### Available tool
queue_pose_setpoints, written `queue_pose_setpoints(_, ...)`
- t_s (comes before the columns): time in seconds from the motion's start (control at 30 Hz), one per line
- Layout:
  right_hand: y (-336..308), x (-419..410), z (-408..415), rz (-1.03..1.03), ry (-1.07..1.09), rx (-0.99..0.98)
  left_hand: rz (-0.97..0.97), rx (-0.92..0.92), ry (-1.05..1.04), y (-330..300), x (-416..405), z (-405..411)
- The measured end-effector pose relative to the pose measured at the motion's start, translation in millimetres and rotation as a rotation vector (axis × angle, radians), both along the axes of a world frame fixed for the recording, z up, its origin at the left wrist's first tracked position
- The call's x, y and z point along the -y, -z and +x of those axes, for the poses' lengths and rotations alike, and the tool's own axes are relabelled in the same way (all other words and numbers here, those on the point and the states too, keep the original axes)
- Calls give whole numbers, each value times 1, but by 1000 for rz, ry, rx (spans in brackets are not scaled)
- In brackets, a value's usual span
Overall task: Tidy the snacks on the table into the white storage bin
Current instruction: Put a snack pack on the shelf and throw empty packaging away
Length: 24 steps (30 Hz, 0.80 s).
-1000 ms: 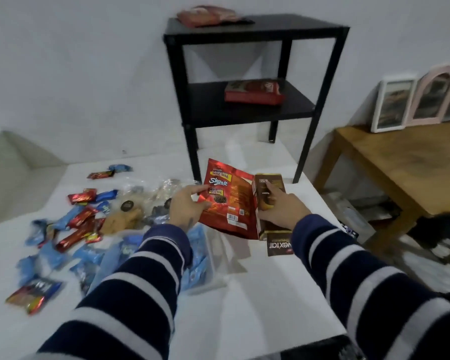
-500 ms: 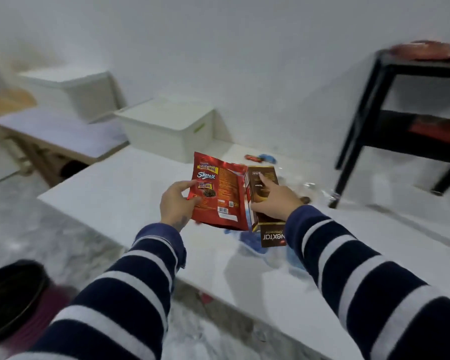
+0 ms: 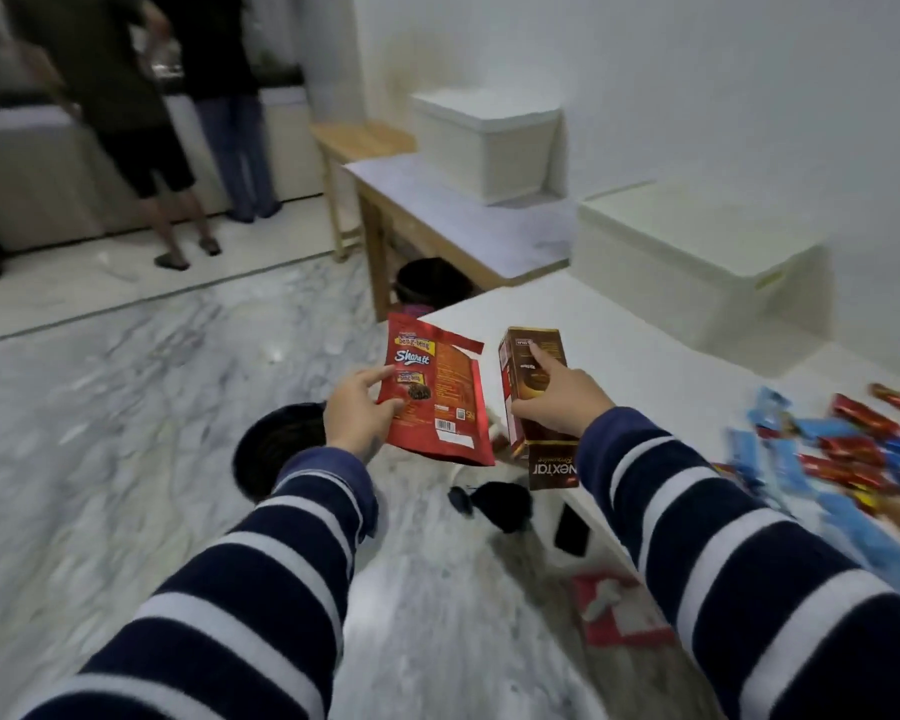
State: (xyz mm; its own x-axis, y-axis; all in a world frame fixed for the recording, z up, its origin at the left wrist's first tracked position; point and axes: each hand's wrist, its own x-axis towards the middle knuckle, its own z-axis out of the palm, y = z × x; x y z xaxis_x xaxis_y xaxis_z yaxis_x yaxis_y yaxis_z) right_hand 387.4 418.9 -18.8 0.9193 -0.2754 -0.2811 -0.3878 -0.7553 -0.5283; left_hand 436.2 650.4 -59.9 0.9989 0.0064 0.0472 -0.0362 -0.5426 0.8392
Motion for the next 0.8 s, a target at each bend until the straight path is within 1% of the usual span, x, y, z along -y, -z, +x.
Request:
queue_pose_setpoints(0.13,15,-69,67,-8,-137,-42,33,-36,-152,14,-72,37)
queue_pose_setpoints(0.27,36,-121,137,-29,-256,-73,39,-82,-290,33,-122,77)
queue_pose_setpoints(0.33,48,-143,175,-54,-314,-80,19,-110,-357,46,-142,100)
queue_pose_setpoints(0.43,72,-177,234,-36,-394,-100,-22,-161,-450,69,-169,138)
queue_pose_setpoints(0.5,91,-199,271,-32,-452,-151,-47,-207,-519,86,-184,163)
queue_pose_setpoints(0.6,123,-229,317,-45,-529,-247,-61,-279,-585,118,-201,195)
queue_pose_setpoints(0.7,159,-254,356,-64,-560,-330,-82,-375,-598,164,-213,224)
queue_pose_setpoints(0.8,209,-281,386,-79,-597,-395,-65,-443,-604,211,-223,249)
